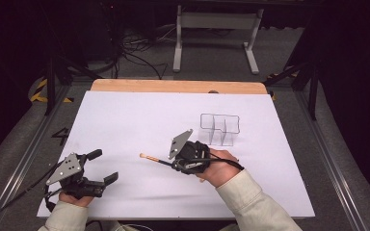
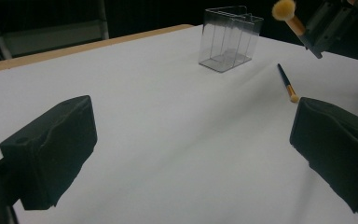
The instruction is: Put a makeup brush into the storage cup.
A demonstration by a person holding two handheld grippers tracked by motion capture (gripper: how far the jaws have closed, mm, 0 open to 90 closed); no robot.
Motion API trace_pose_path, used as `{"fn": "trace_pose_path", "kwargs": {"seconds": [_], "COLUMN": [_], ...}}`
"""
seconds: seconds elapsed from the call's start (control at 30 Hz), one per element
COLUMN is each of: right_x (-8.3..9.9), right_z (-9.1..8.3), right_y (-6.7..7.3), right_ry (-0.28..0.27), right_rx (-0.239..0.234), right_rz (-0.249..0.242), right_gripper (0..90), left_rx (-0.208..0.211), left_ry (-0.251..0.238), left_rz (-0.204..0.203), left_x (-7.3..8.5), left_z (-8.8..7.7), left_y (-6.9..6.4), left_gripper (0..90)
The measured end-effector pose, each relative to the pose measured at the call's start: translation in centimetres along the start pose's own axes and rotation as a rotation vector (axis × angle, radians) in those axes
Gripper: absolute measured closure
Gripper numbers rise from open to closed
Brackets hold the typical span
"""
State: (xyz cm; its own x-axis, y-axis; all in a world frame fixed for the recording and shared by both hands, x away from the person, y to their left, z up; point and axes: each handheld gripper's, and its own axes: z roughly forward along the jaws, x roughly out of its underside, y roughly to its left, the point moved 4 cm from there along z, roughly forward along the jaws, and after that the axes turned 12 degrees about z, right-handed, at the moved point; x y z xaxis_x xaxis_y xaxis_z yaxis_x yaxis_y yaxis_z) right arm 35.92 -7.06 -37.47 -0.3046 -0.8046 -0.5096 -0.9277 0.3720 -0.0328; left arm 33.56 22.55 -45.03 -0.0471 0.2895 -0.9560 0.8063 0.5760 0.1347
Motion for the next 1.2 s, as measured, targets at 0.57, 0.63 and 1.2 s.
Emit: {"fn": "trace_pose_path", "kwargs": {"seconds": [0.57, 0.63, 1.2], "right_x": [0.9, 1.1, 3.3], "right_z": [-2.3, -2.7, -5.0], "right_y": [-1.1, -1.5, -3.6], "right_ry": [-0.176, -0.221, -0.415], "right_rx": [0.05, 0.065, 0.105], "right_rz": [0.089, 0.108, 0.232], "right_gripper": [83.8, 83.8, 83.8], "left_rx": [-0.001, 0.0, 0.003], "left_ry": [0.005, 0.004, 0.004], "left_rz": [0.004, 0.003, -0.006], "left_x": [0.0, 0.0, 0.0], "left_z": [0.0, 0.0, 0.0], "left_y": [0.0, 0.0, 0.0], "left_gripper": [1.2, 1.2, 1.2]}}
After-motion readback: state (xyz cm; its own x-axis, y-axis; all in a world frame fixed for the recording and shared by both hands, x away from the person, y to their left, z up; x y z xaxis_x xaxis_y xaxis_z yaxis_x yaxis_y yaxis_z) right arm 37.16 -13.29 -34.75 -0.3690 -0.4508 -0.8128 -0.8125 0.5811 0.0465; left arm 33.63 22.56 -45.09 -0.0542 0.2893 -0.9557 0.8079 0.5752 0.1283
